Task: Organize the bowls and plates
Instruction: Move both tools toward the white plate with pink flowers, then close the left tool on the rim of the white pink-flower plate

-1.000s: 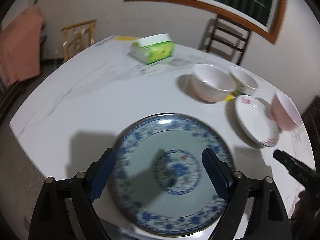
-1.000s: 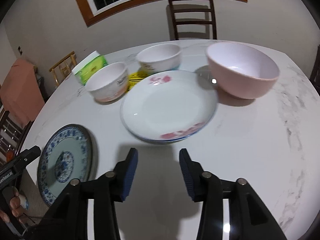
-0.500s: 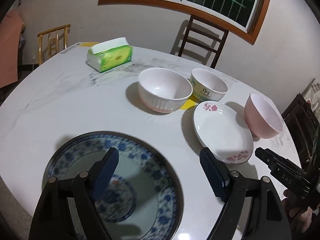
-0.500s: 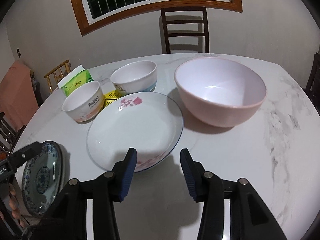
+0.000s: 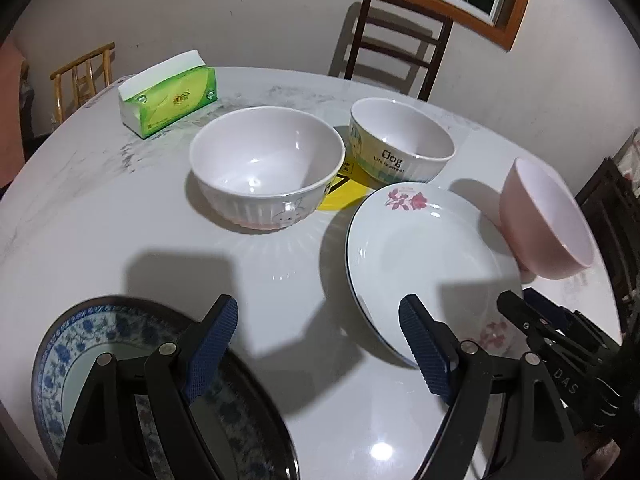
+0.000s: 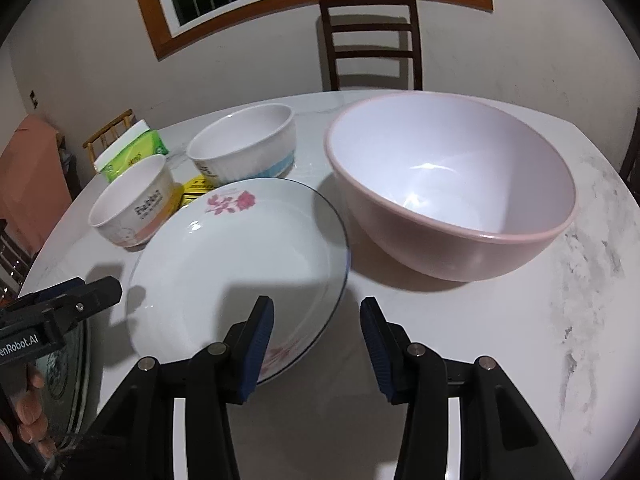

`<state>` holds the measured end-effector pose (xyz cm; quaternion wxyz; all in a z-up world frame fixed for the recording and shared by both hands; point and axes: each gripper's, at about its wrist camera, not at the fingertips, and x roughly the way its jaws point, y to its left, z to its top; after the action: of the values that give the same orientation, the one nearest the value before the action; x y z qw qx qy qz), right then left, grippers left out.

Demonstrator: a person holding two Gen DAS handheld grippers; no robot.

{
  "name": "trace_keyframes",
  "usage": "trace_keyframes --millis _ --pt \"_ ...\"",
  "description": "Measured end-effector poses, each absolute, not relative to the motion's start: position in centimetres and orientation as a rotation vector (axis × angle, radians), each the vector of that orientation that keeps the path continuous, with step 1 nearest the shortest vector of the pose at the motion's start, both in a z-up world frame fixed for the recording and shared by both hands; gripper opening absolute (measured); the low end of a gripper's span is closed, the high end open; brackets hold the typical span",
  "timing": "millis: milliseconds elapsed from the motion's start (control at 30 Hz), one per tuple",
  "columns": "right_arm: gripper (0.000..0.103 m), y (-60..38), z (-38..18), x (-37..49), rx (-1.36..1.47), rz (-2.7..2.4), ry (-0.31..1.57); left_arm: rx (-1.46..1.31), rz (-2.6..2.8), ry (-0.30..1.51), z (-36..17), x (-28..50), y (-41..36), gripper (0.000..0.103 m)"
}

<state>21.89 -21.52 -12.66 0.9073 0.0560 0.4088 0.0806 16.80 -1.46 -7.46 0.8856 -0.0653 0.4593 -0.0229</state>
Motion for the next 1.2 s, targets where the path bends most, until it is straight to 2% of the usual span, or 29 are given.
trace_keyframes --millis 333,600,767,867,1000,1067,1200 --pt "0.046 -21.7 -13.4 23.2 0.115 0.168 0.853 -0.128 -0.053 1.002 -9.1 19.3 -3.0 0.077" --pt "0.045 -21.9 -13.6 23.9 0.132 0.167 0.849 -0.140 -0.076 1.023 -10.1 20.8 -3.7 0.052" --pt "0.031 -22.2 -13.9 24.4 0.145 0.168 0.854 -0.145 -0.079 1.030 -10.5 21.2 -3.8 0.038" --pt "0.029 -22.1 -13.9 24.5 0.143 0.175 0.851 -0.152 -0.083 1.030 -10.4 21.4 -3.8 0.035" --pt "0.024 -21.9 -14.0 24.5 0.156 0.190 0.853 -0.162 -0.123 1.032 -10.4 21.7 -4.0 0.023" --pt "0.021 -21.7 -14.0 24.4 0.158 0.201 0.856 -0.163 -0.132 1.036 -10.4 21.7 -4.2 0.023" --pt "0.021 -21.8 -13.9 24.2 0.163 0.198 0.862 -0.188 -0.145 1.051 -10.3 21.7 -3.8 0.021"
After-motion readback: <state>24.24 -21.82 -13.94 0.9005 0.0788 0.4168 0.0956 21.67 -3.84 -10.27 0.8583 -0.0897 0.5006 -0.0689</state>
